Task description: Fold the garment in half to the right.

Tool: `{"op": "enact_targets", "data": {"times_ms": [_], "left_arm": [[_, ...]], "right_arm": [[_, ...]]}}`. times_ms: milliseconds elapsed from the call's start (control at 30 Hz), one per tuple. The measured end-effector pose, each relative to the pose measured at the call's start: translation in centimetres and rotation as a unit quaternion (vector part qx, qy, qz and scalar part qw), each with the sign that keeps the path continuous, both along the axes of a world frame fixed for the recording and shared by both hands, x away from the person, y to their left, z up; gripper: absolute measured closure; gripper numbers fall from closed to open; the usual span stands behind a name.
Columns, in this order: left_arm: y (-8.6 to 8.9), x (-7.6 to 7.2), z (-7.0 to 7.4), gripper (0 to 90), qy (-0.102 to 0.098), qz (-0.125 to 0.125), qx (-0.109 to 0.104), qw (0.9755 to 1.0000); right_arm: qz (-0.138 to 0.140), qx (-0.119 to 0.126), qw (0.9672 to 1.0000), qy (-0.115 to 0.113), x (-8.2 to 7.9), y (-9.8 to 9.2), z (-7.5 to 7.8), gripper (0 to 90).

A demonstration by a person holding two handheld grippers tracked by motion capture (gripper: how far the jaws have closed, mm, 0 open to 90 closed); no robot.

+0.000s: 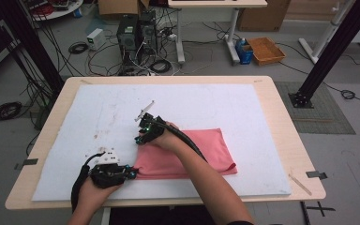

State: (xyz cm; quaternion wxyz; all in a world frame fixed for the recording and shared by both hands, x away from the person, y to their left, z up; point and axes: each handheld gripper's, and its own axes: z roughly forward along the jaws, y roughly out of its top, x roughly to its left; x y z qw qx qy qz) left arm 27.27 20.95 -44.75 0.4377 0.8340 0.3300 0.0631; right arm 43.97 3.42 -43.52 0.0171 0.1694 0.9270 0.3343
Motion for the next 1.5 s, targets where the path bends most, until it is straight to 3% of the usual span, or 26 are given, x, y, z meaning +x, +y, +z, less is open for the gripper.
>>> {"op": "enact_targets", "data": {"times_ms": [233,333,367,433,567,700,1033,1500], "left_arm": [[0.1,0.1,0.2,82.6,-0.003,-0.009,-0.002,1.0000],[0.2,0.1,0.3,82.7,-0.006,-0.011,-0.005,0.9999],[0.4,0.0,0.5,82.7,-0.008,-0.011,-0.010,0.9998],[0.6,-0.1,0.7,82.7,-0.009,-0.013,-0.008,0.9999],[1.0,-0.2,1.3,82.7,-0.009,-0.011,-0.019,0.9997],[0.7,-0.3,1.9,82.7,-0.014,-0.020,-0.026,0.9994],[-1.5,0.4,2.9,82.7,-0.016,-0.056,-0.052,0.9970],[-6.4,2.1,3.9,82.6,-0.013,-0.112,-0.055,0.9920]], "right_arm": [[-0.003,-0.006,0.9999,-0.013,-0.1,0.5,0.0,83.4],[0.000,-0.012,0.9996,-0.025,-0.3,0.7,0.2,84.9],[0.005,-0.007,0.9992,-0.039,-0.5,0.9,0.5,85.8],[0.005,0.003,0.9989,-0.046,-0.6,1.0,0.9,85.7],[0.009,0.027,0.9982,-0.053,-0.8,1.1,1.8,85.8],[0.015,0.031,0.9979,-0.055,-1.0,0.7,2.3,85.8],[0.007,0.051,0.9967,-0.063,-1.5,-2.8,3.9,85.6],[-0.012,0.051,0.9956,-0.077,-1.7,-8.0,4.9,85.6]]}}
